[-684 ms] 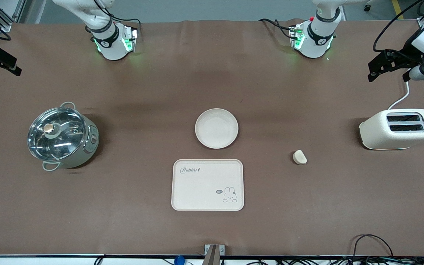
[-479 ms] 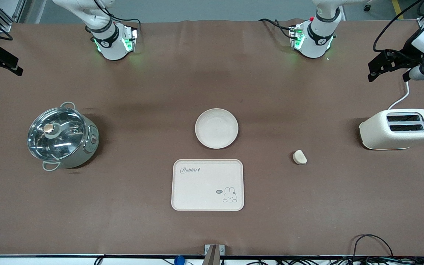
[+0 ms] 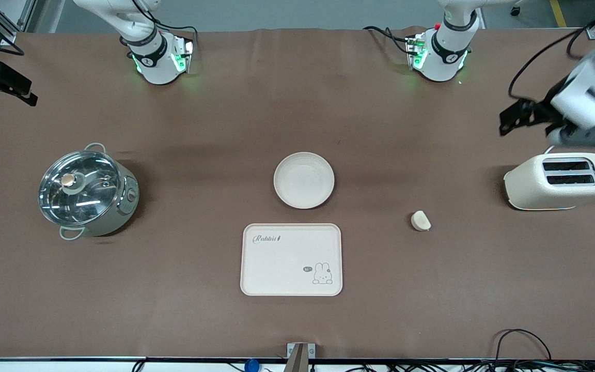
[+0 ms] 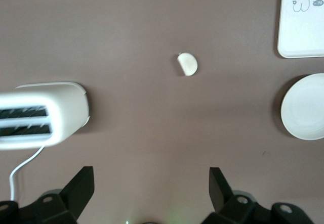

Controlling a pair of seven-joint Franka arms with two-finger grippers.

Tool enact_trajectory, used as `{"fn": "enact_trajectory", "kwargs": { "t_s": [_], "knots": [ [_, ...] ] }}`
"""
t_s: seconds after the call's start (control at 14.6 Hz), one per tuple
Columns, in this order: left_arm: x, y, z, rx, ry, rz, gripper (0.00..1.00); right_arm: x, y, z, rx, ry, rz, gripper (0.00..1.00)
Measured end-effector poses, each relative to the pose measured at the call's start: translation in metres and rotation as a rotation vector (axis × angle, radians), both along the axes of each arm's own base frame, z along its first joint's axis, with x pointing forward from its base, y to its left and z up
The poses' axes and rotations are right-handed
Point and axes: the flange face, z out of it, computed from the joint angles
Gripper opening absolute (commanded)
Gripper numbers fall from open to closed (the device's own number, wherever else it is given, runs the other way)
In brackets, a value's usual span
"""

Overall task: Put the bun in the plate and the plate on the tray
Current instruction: 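Reach the left gripper down to the white bun and grasp it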

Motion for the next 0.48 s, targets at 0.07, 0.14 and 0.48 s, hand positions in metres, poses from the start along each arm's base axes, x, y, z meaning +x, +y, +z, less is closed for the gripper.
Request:
{"fn": "enact_trajectory", "kwargs": {
  "t_s": [0.07,0.14,0.48],
  "knots": [
    [0.016,-0.011,-0.021,-0.005,-0.004,0.003,1.00,0.000,0.002,0.000,0.000,0.000,0.003,1.00],
    [0.029,-0.025,-0.043,0.004,-0.003,0.022,1.00,0.000,0.006,0.000,0.000,0.001,0.011,1.00],
    [0.054,-0.114,-0.147,0.058,0.036,0.282,1.00,0.013,0.056,-0.015,0.005,-0.023,0.105,1.00]
  ]
}}
